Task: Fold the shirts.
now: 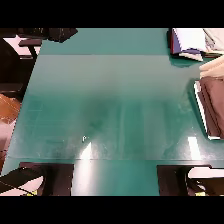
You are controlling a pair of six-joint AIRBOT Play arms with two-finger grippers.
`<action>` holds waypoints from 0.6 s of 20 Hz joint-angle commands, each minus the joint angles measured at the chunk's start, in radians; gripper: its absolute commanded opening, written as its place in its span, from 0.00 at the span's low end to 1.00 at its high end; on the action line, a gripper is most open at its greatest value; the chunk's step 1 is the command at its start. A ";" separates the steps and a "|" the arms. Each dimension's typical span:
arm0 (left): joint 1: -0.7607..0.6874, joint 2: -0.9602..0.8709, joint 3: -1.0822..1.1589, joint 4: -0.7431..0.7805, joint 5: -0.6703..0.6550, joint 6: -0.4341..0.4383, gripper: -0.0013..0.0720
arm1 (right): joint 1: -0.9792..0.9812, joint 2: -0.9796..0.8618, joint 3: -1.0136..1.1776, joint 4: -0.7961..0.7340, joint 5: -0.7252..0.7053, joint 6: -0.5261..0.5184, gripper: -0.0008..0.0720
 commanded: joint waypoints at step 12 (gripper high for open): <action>0.000 -0.001 0.000 0.002 -0.051 0.008 0.05 | -0.210 0.381 -0.406 -0.187 0.246 0.024 0.04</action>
